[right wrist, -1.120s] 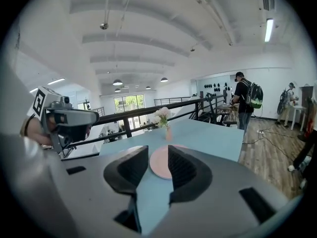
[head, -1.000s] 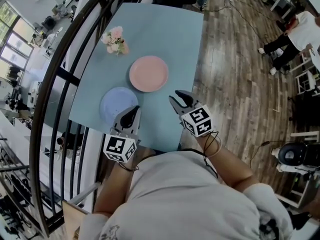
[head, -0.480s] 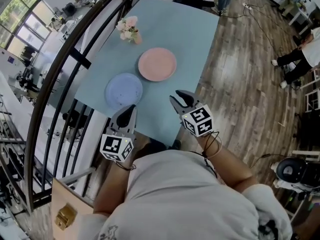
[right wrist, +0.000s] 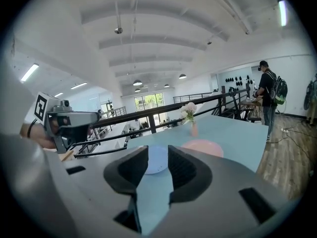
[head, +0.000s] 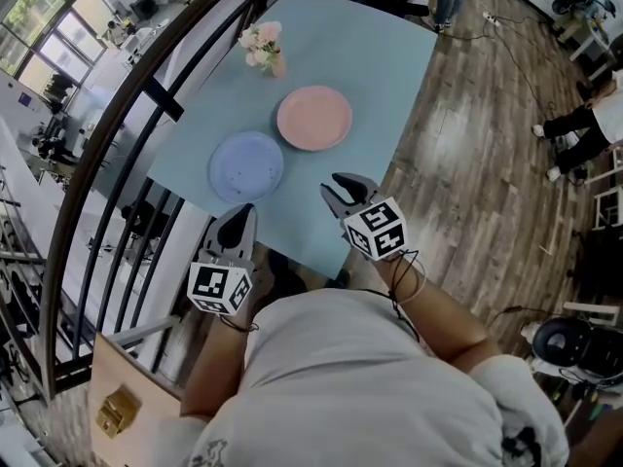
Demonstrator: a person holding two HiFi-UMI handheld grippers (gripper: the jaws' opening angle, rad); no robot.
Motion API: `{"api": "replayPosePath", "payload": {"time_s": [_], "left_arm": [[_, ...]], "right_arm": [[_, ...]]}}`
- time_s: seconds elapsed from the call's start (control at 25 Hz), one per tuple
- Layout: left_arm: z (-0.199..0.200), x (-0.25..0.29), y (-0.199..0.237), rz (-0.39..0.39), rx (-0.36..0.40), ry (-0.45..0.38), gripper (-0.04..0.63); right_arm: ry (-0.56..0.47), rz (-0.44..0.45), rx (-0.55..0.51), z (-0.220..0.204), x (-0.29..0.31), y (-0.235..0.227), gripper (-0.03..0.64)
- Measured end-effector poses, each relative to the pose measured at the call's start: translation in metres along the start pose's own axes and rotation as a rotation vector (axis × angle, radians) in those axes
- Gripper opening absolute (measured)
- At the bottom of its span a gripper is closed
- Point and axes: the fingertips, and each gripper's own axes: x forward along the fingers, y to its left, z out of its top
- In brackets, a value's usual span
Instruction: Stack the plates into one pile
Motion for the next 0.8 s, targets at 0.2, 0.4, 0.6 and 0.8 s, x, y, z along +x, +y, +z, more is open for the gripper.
{"api": "replayPosePath", "payload": {"time_s": [0.2, 0.4, 0.6, 0.8], "left_arm": [[-0.006, -0.003, 0.023, 0.009, -0.019, 0.011, 0.005], [-0.016, -0.002, 0.056, 0.009, -0.053, 0.027, 0.005], [-0.035, 0.006, 0.090, -0.015, -0.076, 0.061, 0.005], [-0.056, 0.017, 0.123, -0.047, -0.115, 0.095, 0.005]], "right_arm": [[0.045, 0.014, 0.020, -0.006, 0.024, 0.008, 0.132], [0.122, 0.017, 0.044, -0.016, 0.059, 0.018, 0.133], [0.175, 0.005, 0.075, -0.024, 0.096, 0.020, 0.135], [0.239, -0.018, 0.138, -0.038, 0.133, 0.018, 0.141]]}}
